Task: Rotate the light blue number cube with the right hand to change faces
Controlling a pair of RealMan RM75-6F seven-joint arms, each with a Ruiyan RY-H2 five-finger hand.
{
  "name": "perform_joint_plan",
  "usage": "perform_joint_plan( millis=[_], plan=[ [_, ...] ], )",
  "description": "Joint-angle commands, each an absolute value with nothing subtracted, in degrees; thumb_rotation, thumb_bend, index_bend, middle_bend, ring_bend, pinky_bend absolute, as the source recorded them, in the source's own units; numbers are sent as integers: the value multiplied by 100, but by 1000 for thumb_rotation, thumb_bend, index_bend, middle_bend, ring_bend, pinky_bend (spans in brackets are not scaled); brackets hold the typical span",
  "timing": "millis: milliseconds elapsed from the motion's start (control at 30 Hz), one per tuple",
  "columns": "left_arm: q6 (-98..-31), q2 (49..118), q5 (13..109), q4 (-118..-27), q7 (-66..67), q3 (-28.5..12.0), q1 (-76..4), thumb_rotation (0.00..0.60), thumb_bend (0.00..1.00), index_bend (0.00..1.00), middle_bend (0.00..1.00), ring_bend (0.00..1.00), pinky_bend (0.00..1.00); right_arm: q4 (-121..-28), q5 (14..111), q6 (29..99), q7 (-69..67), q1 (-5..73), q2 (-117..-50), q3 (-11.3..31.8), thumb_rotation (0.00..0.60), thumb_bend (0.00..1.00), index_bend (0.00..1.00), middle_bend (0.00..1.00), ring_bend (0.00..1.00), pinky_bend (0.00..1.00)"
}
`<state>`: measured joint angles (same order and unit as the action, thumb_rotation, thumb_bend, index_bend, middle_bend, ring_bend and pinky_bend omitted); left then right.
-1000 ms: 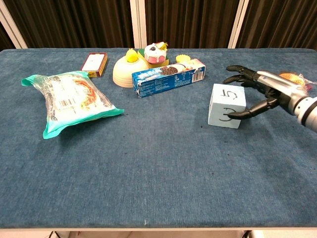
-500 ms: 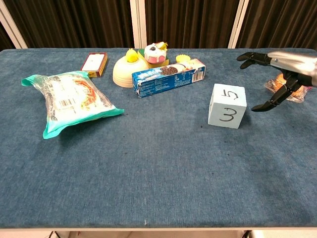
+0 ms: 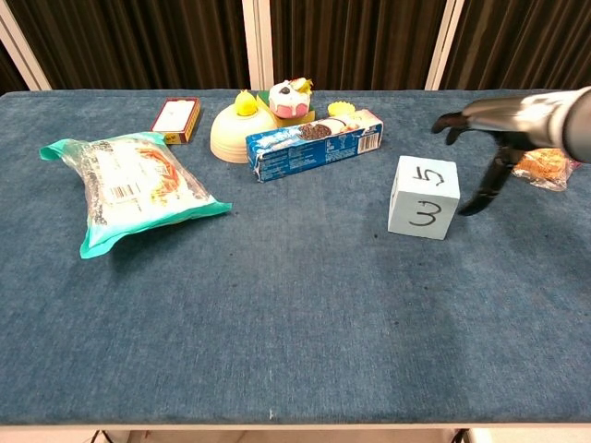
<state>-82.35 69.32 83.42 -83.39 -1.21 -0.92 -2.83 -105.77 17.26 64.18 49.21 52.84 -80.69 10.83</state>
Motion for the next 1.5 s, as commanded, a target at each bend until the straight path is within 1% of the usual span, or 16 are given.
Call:
perform_joint_plan(
  millis=[33, 200, 267, 367, 467, 533, 633, 700, 767, 867, 1000, 1133, 1167, 1267, 1367, 1500],
  plan=[
    [-8223, 6952, 8335, -8306, -154, -87, -282, 600, 0, 36, 17, 0, 0, -10526, 1334, 6634, 5195, 5584, -8353, 1167, 545, 237, 91, 155, 37, 82],
    [-8216, 6985, 8331, -8242, -206, -80, -276, 600, 0, 36, 17, 0, 0, -10173, 1055, 6688, 5312, 5785, -8696, 1200, 545, 236, 144, 176, 61, 93],
    [-8214, 6996, 8325, -8219, -227, -72, -267, 600, 0, 36, 17, 0, 0, -9987, 979, 6739, 5347, 5847, -8842, 1214, 546, 237, 182, 199, 81, 98],
    [-8216, 7007, 8309, -8182, -253, -64, -248, 600, 0, 36, 17, 0, 0, -9764, 959, 6700, 5295, 5883, -8999, 1258, 551, 237, 257, 241, 118, 108],
    [-8221, 7012, 8293, -8158, -277, -59, -229, 600, 0, 36, 17, 0, 0, -9625, 1095, 6609, 5155, 5855, -9101, 1262, 569, 238, 350, 293, 169, 117],
    [-8227, 7017, 8276, -8143, -289, -55, -211, 600, 0, 36, 17, 0, 0, -9558, 1225, 6554, 5060, 5827, -9143, 1246, 586, 270, 412, 331, 208, 126],
    [-8236, 7025, 8256, -8122, -315, -48, -184, 600, 0, 36, 17, 0, 0, -9443, 1548, 6464, 4824, 5729, -9171, 1202, 597, 354, 505, 380, 255, 140],
    [-8235, 7027, 8245, -8113, -322, -44, -171, 600, 0, 36, 17, 0, 0, -9444, 1744, 6325, 4598, 5631, -9115, 1198, 598, 367, 541, 399, 268, 145],
    [-8241, 7029, 8239, -8107, -334, -41, -159, 600, 0, 36, 17, 0, 0, -9491, 1960, 6123, 4293, 5498, -8994, 1208, 598, 367, 556, 410, 272, 145],
    [-8248, 7036, 8229, -8095, -355, -37, -140, 600, 0, 36, 17, 0, 0, -9613, 2615, 5713, 3492, 5157, -8718, 1250, 599, 367, 570, 422, 273, 146],
    [-8261, 7041, 8234, -8106, -365, -46, -134, 600, 0, 36, 17, 0, 0, -9632, 3924, 5197, 1978, 4525, -8391, 1324, 600, 367, 578, 430, 273, 146],
    [-8284, 7064, 8275, -8147, -334, -64, -155, 600, 0, 36, 17, 0, 0, -9278, 5387, 4769, 200, 3955, -8288, 1376, 598, 368, 577, 431, 251, 148],
    [-8281, 7073, 8289, -8167, -315, -68, -168, 600, 0, 36, 17, 0, 0, -9086, 5907, 4746, -341, 3824, -8324, 1378, 597, 367, 576, 431, 248, 149],
    [-8265, 7087, 8323, -8217, -250, -72, -202, 600, 0, 36, 17, 0, 0, -8456, 7149, 4909, -1721, 3582, -8507, 1245, 597, 367, 574, 431, 240, 150],
    [-8267, 7075, 8327, -8275, -197, -79, -213, 600, 0, 36, 17, 0, 0, -7747, 8034, 5201, -2970, 3475, -8742, 1001, 597, 367, 560, 431, 229, 149],
    [-8259, 7031, 8316, -8346, -127, -83, -221, 600, 0, 36, 17, 0, 0, -6782, 8650, 5651, -4067, 3411, -9150, 727, 597, 367, 551, 431, 221, 149]
  ],
)
